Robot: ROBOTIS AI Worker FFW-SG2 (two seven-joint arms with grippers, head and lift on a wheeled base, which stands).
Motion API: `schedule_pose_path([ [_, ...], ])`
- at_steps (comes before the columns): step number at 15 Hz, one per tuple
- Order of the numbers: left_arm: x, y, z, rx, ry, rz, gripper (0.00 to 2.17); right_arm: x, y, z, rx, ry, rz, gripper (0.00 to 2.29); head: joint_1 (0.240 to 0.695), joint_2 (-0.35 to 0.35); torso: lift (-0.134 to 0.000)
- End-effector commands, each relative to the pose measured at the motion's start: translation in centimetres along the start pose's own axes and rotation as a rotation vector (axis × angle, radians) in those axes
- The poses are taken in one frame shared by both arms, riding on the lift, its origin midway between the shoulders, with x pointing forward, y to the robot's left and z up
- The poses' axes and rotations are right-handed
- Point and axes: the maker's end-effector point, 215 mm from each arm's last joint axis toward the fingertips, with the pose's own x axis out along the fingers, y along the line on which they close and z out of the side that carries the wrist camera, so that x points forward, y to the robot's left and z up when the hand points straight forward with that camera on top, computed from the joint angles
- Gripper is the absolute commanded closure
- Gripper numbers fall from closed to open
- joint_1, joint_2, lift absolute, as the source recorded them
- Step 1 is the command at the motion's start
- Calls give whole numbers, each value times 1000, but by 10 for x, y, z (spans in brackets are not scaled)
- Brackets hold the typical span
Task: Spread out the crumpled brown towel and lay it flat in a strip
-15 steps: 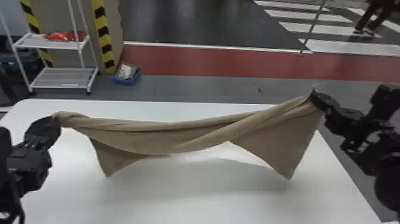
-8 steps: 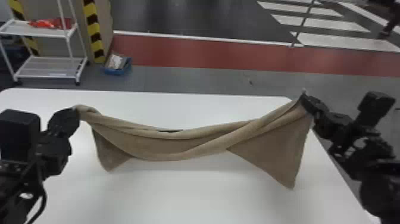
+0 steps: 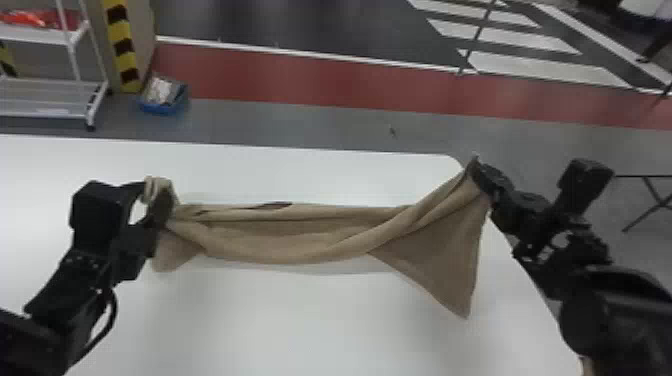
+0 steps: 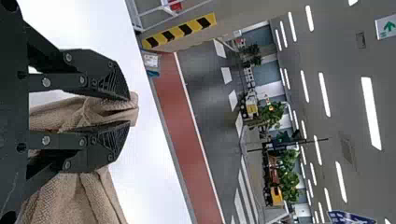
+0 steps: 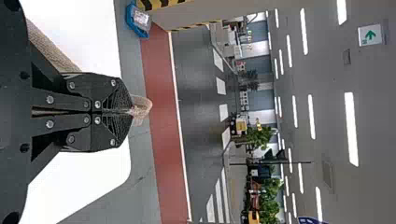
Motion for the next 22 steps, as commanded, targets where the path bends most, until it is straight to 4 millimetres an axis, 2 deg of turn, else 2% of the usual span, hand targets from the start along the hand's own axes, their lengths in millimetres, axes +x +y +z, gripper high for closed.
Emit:
schedule_pose_path([
  [1,-7,20,-4,6,4,39,6,-1,0,-2,1,0,0,1420,694,-263,-124],
  [4,-29,51,-15,-2,20,90,22,2,4,-3,2,-3,8,1420,695,-243,-124],
  [6,-47,50,-30,-1,43,83,26,5,8,-4,5,-2,13,1420,695,-217,-124],
  [8,-60,40,-41,0,58,68,107,6,12,-5,9,-3,19,1420,695,-208,-124],
  [10,-64,26,-37,-17,37,44,269,6,14,-6,11,-1,21,1420,695,-208,-124],
  [13,-62,3,-35,-56,37,-22,272,6,16,-8,12,2,24,1420,695,-220,-124],
  [17,-56,-42,-44,-72,61,-115,329,6,18,-10,13,4,27,1420,695,-256,-124],
  [20,-50,-57,-56,-68,82,-135,329,5,17,-10,13,4,25,1420,695,-278,-124],
  [22,-44,-54,-60,-56,90,-124,329,5,15,-10,13,3,22,1420,695,-290,-124],
])
